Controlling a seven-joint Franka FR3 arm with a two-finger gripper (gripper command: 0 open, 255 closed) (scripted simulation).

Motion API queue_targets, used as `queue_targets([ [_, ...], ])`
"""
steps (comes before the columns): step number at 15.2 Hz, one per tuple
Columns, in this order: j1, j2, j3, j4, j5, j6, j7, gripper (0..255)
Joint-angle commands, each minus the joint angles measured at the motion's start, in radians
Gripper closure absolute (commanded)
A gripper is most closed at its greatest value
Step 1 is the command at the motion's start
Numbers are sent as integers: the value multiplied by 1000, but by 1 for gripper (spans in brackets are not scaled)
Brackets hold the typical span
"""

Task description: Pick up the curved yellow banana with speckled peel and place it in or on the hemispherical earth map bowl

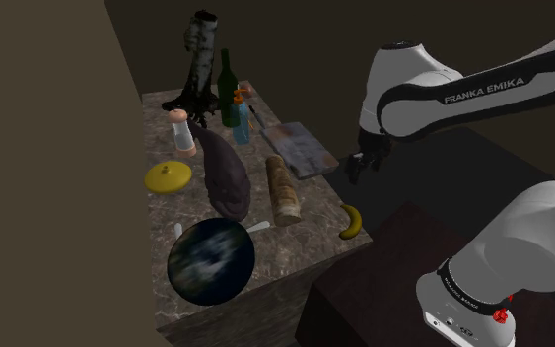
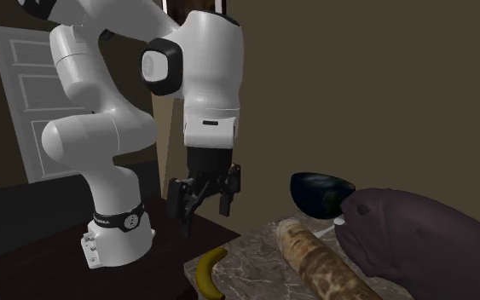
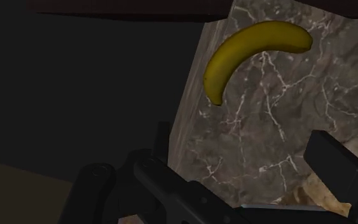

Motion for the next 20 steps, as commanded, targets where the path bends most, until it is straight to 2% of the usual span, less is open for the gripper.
queue_targets([
  [1,-4,64,4,-23,6,85,18,0],
  [7,-19,300,14,-70,13,353,67,0],
  [15,-29,433,19,-89,-10,505,84,0],
  [20,-29,433,18,-89,-10,505,84,0],
])
